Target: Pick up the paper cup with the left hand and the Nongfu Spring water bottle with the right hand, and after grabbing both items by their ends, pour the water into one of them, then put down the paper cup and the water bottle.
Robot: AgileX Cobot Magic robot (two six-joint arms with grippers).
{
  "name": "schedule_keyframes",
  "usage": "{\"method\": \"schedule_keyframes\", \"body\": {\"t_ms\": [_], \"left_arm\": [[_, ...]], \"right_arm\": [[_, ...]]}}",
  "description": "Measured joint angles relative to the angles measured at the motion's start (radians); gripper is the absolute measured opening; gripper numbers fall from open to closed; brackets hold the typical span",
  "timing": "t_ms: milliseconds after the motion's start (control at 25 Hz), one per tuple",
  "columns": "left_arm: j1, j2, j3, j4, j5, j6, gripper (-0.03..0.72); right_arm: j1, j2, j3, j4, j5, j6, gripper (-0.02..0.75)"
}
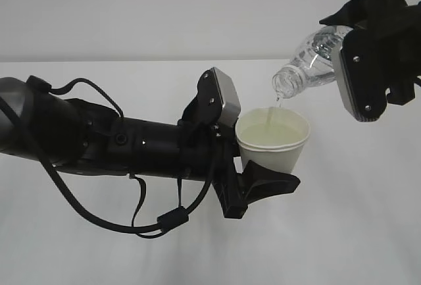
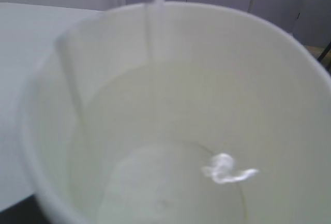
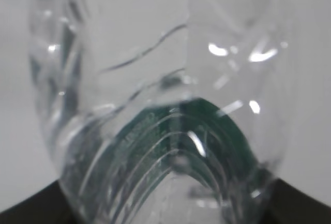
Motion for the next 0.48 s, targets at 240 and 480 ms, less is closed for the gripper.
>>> {"method": "schedule_keyframes", "body": {"t_ms": [240, 480], "left_arm": [[0.000, 0.000, 0.000, 0.000, 0.000, 0.000, 0.466], [0.000, 0.000, 0.000, 0.000, 0.000, 0.000, 0.463]], "right_arm": [[0.000, 0.000, 0.000, 0.000, 0.002, -0.001, 0.429], [0.000, 0.000, 0.000, 0.000, 0.002, -0.001, 0.429]]}}
